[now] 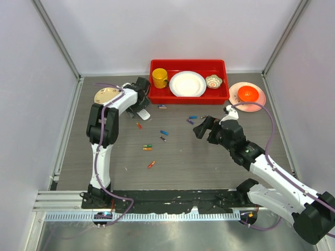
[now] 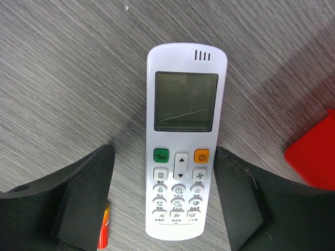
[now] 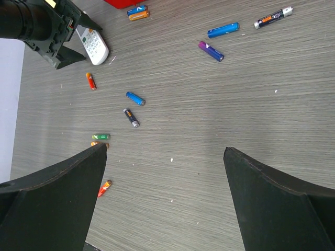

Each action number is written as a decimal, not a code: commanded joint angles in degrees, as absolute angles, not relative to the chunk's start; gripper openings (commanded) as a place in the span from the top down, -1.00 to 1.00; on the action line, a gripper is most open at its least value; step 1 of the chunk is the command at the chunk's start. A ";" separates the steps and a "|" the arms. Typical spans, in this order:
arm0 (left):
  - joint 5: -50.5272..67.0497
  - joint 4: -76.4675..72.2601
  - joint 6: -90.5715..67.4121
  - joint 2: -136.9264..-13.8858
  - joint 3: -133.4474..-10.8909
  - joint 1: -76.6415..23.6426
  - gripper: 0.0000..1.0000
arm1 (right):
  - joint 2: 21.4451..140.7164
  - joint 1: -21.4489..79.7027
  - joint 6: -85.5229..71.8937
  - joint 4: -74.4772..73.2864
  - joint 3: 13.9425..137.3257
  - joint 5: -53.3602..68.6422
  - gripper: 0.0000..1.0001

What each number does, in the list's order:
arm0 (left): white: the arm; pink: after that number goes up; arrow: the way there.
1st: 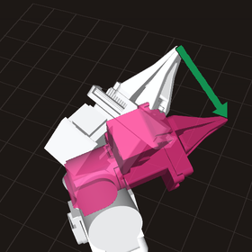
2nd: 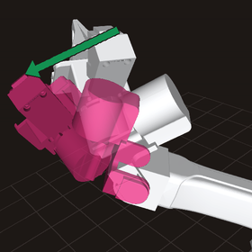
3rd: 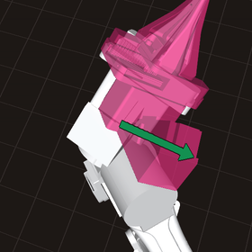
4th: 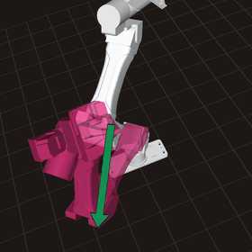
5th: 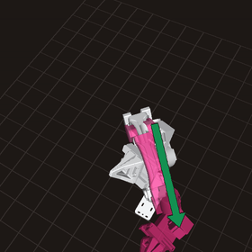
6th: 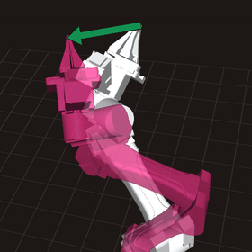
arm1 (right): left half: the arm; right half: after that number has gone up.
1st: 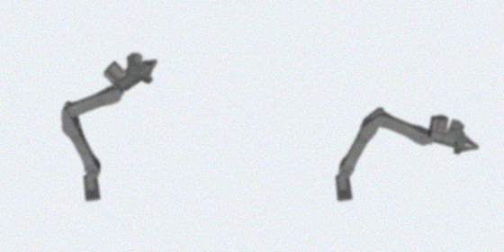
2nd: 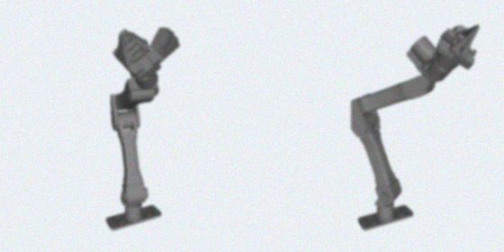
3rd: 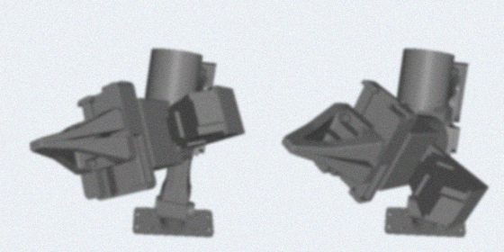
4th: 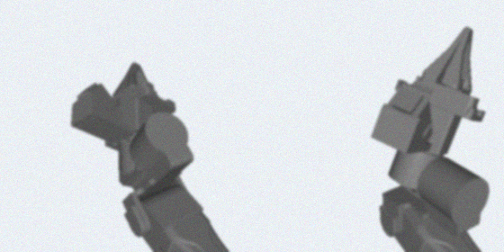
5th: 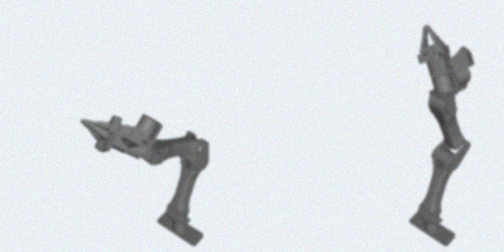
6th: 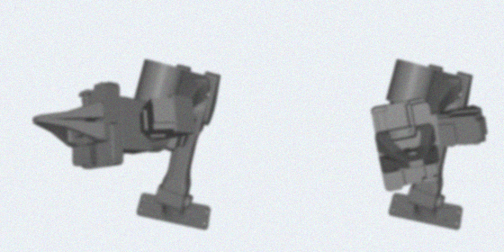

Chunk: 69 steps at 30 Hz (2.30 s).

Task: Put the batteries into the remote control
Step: Pick up the remote control from the center of the board.

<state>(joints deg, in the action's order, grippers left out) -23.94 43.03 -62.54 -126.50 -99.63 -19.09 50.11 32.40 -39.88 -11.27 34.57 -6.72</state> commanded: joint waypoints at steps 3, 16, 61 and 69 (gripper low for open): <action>-23.91 44.12 -62.14 -127.62 -100.90 -18.81 -0.42 | 48.69 32.61 -40.69 -11.16 36.74 -7.12 -0.98; -21.19 38.78 -60.65 -125.69 -95.90 -17.40 0.46 | 49.13 32.52 -40.43 -11.25 36.56 -7.56 -0.97; 19.33 -80.66 -66.96 -72.92 -10.63 -37.70 1.00 | 33.49 32.52 -40.17 -3.60 23.82 9.05 -0.87; 21.10 -88.68 -66.27 -86.92 -15.99 -42.97 0.99 | 32.08 32.52 -39.55 -6.60 22.41 12.73 -0.88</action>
<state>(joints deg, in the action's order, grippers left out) 20.29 -69.60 -68.47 -86.96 -13.02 -39.62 32.95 32.40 -39.20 -8.88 23.18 8.27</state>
